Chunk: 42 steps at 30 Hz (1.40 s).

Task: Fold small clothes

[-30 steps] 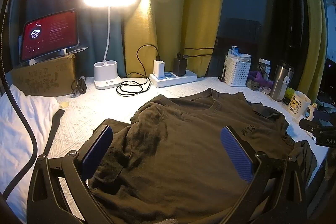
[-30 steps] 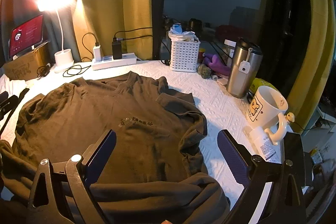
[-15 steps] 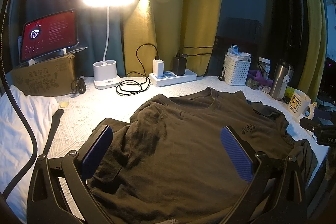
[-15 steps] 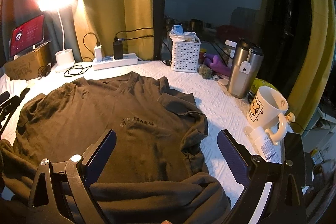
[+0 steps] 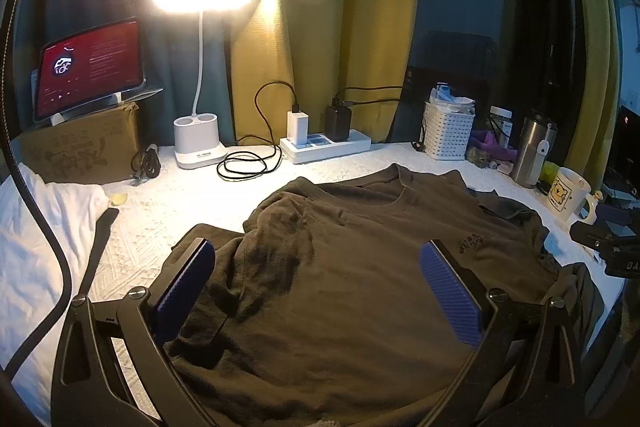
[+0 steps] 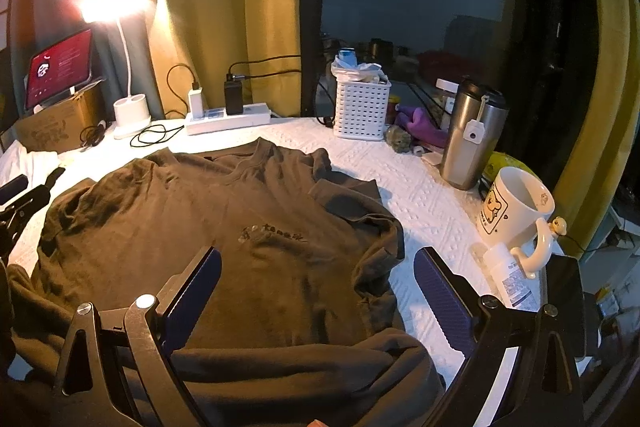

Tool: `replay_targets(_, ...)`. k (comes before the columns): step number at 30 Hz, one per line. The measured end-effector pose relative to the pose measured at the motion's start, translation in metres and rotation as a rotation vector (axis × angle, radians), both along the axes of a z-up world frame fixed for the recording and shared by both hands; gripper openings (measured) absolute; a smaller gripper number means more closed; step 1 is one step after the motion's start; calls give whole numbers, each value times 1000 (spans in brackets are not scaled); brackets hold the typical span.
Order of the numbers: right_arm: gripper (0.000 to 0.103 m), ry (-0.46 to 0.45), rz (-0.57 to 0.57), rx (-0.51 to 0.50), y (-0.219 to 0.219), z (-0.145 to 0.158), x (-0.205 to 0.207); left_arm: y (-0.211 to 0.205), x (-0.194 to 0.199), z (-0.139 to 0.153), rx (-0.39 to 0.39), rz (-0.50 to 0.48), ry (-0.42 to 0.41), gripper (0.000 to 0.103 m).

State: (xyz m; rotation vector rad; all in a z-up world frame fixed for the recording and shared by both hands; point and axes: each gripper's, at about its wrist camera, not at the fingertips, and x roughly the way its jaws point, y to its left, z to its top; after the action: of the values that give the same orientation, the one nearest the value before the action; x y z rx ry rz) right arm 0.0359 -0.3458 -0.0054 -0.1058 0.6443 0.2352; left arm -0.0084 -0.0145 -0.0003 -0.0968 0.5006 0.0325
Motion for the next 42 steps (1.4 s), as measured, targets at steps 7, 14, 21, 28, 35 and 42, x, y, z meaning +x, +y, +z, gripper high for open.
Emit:
replay_targets(7,98,-1,5,1,2,-1,0,-3,3,1,-3,-9,9,102)
replay_targets(14,98,-2,6,2,1,-1,0,-7,5,2,-4,-30,11,101)
replay_targets(21,98,-2,5,3,1,-1,1,-8,6,2,-4,-38,8,101)
replay_targets(28,98,-1,6,2,1,-1,1,-9,8,2,-8,-45,13,101)
replay_targets(35,98,21,2,3,-5,-9,14,-9,13,-1,-6,-39,23,101)
replay_targets(42,98,38,-32,-15,-26,-22,44,-6,28,-9,4,-25,41,101)
